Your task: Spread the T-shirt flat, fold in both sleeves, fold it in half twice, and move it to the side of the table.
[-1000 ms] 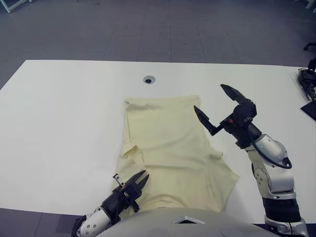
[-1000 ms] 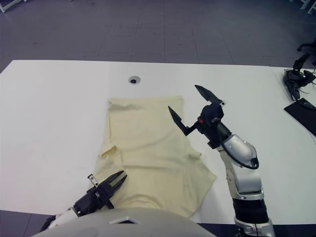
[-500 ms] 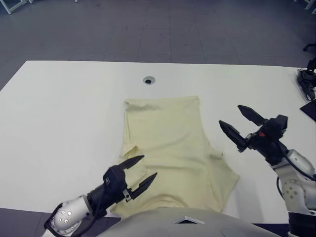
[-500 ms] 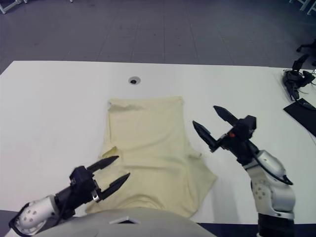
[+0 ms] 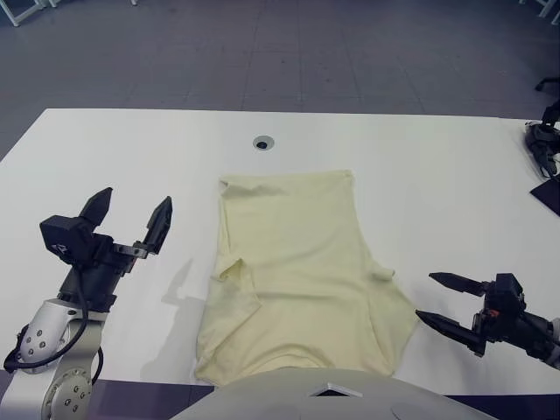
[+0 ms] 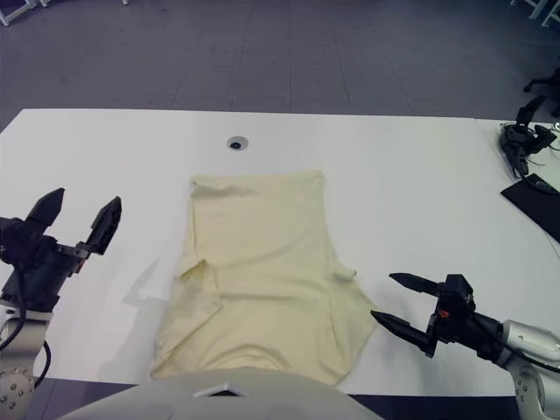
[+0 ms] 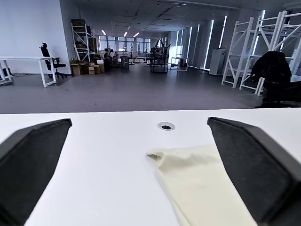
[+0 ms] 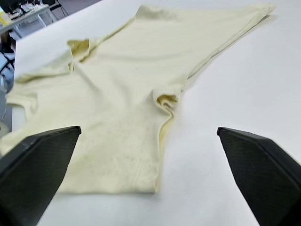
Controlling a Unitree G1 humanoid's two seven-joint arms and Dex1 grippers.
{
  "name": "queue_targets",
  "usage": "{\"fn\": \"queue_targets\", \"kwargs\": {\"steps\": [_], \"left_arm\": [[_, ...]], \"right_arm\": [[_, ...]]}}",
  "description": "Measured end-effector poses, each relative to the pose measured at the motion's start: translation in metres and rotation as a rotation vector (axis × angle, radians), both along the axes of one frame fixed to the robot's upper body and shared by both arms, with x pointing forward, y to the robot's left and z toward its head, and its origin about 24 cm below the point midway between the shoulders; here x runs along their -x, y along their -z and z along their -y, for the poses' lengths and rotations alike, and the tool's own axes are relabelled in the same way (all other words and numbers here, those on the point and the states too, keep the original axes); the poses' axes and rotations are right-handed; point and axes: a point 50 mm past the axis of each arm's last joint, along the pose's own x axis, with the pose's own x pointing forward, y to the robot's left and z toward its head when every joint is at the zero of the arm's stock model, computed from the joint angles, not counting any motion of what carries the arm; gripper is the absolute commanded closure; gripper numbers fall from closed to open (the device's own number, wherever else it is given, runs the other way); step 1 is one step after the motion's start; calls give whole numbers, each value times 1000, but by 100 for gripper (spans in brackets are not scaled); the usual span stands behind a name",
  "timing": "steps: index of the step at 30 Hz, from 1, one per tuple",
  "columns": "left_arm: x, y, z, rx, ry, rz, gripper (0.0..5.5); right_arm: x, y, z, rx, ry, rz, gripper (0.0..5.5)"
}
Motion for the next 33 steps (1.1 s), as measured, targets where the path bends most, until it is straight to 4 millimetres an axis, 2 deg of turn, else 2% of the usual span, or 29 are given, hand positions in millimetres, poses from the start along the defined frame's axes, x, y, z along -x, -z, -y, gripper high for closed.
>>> {"fn": "queue_targets", "kwargs": {"steps": [4,21,29,31,33], "left_arm": [[1,4,0,-14,-24,-17,10],[2,8,13,4,29,-44,10],[4,5,20,4,87,-28,10],[4,5,20,4,90,-29,10],[4,5,20,4,98,-29,10]], "right_arm": [[6,8,-1,56,-44,-34,121],[5,13,2,116,-69,-56,378],[1,16,1,127,-75,-56,521],[1,16,1,126,-73,-55,548],[0,16,1,125,-72,-52,548]]}}
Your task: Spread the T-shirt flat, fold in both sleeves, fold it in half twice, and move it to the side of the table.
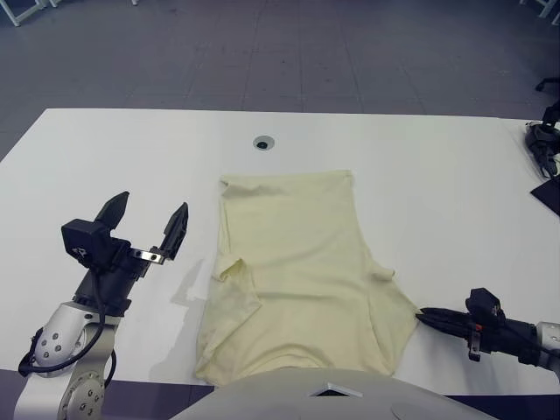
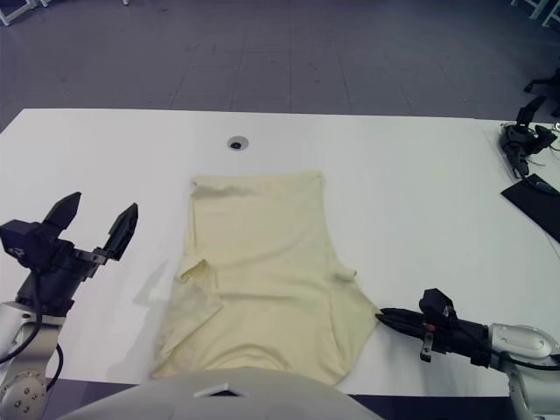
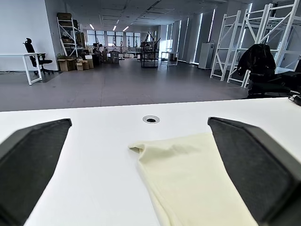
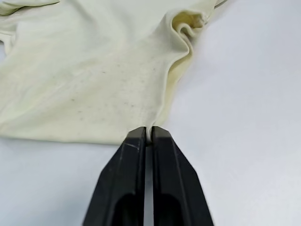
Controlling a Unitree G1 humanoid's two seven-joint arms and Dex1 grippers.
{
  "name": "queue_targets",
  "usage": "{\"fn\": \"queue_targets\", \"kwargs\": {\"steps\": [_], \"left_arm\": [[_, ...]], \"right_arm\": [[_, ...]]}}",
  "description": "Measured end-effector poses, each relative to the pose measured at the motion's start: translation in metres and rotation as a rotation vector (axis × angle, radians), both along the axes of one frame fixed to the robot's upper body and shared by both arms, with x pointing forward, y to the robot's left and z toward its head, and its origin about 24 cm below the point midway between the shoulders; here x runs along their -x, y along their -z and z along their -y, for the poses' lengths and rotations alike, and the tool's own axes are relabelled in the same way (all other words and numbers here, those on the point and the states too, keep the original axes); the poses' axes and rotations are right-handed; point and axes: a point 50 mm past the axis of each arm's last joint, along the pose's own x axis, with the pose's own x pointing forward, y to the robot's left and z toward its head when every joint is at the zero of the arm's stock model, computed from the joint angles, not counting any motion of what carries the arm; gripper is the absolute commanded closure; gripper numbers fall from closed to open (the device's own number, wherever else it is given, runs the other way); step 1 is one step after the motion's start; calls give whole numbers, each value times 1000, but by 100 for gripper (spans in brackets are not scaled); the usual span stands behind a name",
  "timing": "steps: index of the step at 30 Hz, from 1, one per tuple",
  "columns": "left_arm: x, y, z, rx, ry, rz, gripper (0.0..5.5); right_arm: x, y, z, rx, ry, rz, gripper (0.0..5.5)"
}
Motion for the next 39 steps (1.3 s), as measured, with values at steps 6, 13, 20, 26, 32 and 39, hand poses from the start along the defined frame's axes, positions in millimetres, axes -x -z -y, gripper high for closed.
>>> {"fn": "queue_targets", "kwargs": {"steps": [6,13,20,26,32,39], "left_arm": [[-1,1,-1,-7,4,-5,10],[-1,6,0,-5,20,-21,10],[0,11,6,-17,57,-44,10],[0,17,10,-20,87,-67,10],[0,23,12,-28,103,-93,10],[2,30,15,-65,126,-117,10]], "right_arm": [[-2,-3,-2,-11,-8,14,548],[-13,-26,-26,-64,-97,136,548],[-17,-24,-69,-81,-260,199,548],[-17,-19,-104,-115,-377,242,548],[-17,-17,-116,-134,-416,247,525],[-18,-18,-118,-148,-387,250,408]]}}
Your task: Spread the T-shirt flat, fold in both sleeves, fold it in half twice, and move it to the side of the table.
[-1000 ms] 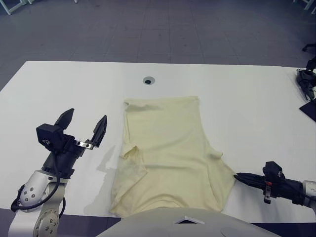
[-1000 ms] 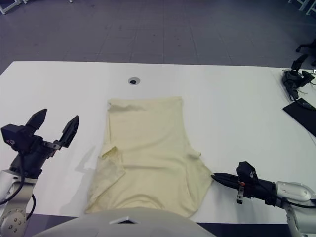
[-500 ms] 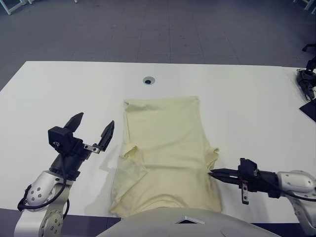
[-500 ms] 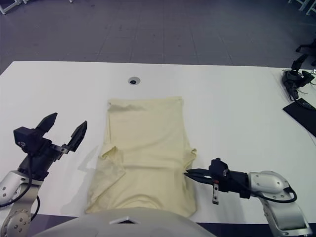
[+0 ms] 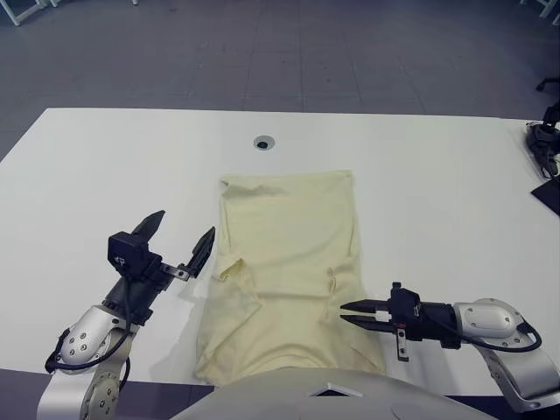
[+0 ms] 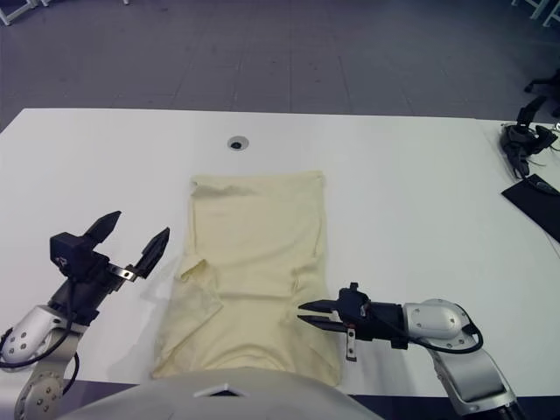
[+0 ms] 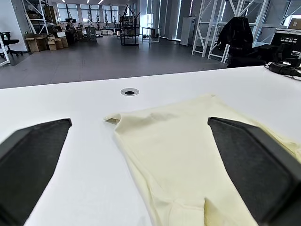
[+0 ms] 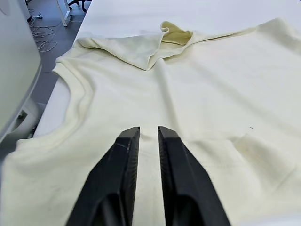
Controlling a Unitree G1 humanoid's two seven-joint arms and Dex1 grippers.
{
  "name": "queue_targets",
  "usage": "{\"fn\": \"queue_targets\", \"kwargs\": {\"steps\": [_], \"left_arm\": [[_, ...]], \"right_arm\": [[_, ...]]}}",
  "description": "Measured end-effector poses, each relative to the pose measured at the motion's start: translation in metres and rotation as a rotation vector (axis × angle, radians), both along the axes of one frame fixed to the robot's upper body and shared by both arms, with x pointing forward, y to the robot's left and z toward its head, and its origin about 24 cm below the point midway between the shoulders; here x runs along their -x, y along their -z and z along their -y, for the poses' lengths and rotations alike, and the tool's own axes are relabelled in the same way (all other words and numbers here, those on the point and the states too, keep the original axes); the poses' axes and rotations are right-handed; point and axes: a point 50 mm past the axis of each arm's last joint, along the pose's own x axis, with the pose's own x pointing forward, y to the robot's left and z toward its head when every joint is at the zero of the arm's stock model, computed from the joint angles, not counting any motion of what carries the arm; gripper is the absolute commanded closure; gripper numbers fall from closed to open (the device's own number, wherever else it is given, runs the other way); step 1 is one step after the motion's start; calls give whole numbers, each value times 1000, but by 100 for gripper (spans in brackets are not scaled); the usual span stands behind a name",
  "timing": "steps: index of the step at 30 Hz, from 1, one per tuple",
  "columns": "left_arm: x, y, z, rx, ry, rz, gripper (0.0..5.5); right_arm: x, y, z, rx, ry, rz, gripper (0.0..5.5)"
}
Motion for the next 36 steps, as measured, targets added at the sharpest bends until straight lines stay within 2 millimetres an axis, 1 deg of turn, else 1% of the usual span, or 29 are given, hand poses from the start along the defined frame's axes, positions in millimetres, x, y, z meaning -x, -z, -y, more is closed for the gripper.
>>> {"fn": "queue_targets", "kwargs": {"steps": [2,4,6,8,10,11,13,14,17,19,22,23,24,26,30,32,35,36], "left_arm": [[0,0,0,-34,4,8,10],[0,0,-3,-121,9,29,10],[-1,-1,-9,-287,27,65,10],[-2,-3,-16,-480,61,128,10],[0,-5,-22,-710,128,213,10],[2,-5,-23,-788,164,241,10],[8,-2,-27,-940,241,292,10],[13,2,-30,-1036,297,320,10],[24,12,-37,-1181,430,354,10],[32,20,-43,-1256,546,380,10],[42,29,-49,-1296,673,404,10],[49,33,-52,-1301,733,398,10],[52,32,-53,-1297,760,405,10],[57,31,-56,-1295,791,404,10],[63,32,-57,-1275,835,386,10],[64,32,-50,-1245,866,399,10],[65,35,-41,-1204,895,413,68],[65,36,-39,-1197,908,414,79]], "right_arm": [[3,-7,-5,-60,4,-11,373],[2,-15,-4,-101,26,-8,347],[0,-23,3,-100,65,26,306],[-3,-27,13,-72,129,72,277],[-5,-30,23,-24,182,135,248],[-5,-32,27,-6,193,160,232],[-4,-32,36,79,212,249,201],[-4,-30,42,168,212,338,187],[-3,-23,51,338,160,527,132],[1,-18,54,427,77,666,97],[8,-9,60,539,-87,779,60],[10,-8,63,554,-145,851,45],[11,-8,64,561,-184,897,37],[12,-9,67,565,-213,940,11],[14,-8,68,557,-241,971,11],[17,-7,67,539,-256,971,11],[21,-5,63,510,-252,967,10],[22,-4,61,499,-254,967,10]]}}
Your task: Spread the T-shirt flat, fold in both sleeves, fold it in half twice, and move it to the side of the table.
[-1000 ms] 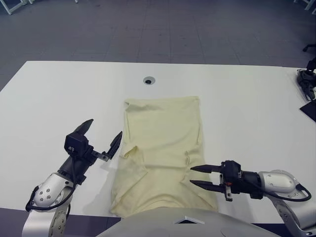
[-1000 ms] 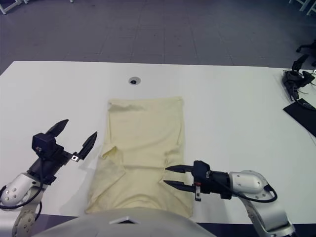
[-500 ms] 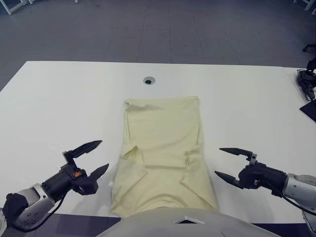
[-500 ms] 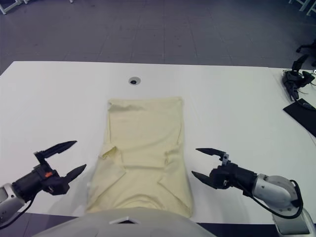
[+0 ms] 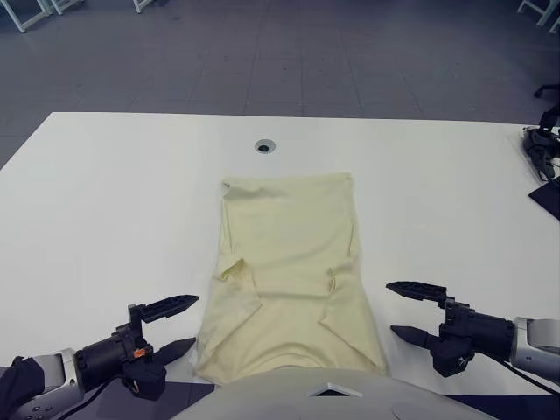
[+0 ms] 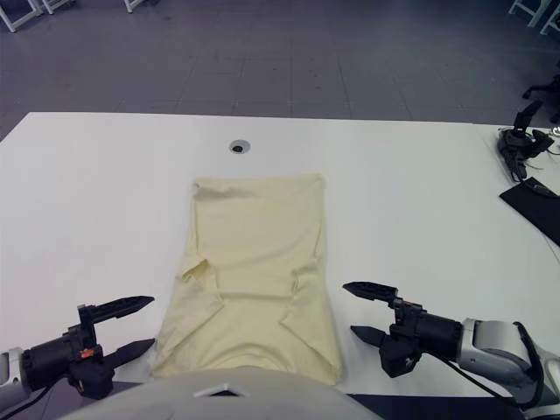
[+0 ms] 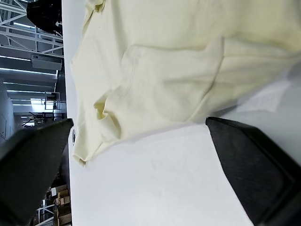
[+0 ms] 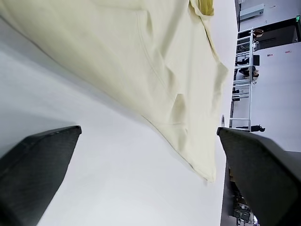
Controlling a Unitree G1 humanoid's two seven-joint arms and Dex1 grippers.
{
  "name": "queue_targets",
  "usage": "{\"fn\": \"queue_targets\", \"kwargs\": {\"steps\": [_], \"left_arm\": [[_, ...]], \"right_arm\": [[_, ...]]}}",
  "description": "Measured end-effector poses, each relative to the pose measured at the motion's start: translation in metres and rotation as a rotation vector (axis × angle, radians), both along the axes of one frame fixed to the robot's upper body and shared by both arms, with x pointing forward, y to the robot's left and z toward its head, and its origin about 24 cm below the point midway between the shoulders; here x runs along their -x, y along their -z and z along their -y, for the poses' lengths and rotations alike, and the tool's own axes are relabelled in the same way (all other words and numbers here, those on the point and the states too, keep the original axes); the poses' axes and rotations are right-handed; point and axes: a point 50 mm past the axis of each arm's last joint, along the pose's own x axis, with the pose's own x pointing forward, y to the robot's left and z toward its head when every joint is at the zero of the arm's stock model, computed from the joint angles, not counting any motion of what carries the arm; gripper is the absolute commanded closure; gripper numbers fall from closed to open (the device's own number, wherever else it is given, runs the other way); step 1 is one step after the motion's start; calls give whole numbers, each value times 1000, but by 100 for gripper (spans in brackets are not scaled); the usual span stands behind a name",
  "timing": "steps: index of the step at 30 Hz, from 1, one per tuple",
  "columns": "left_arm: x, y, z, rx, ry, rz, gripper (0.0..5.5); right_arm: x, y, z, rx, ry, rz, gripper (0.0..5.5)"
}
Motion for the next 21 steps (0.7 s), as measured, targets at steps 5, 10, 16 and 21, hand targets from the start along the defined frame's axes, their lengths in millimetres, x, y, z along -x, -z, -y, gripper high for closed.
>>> {"fn": "queue_targets", "kwargs": {"steps": [5,10,16,21], "left_arm": [[-2,6,6,16,24,-25,166],[0,11,8,20,33,-49,251],[3,14,7,2,38,-69,366],[7,18,10,3,49,-90,461]], "right_arm": [[14,4,-12,-37,-37,-59,89],[23,7,-17,-42,-55,-117,174],[30,11,-22,-49,-71,-181,288],[34,15,-23,-42,-73,-219,382]]}}
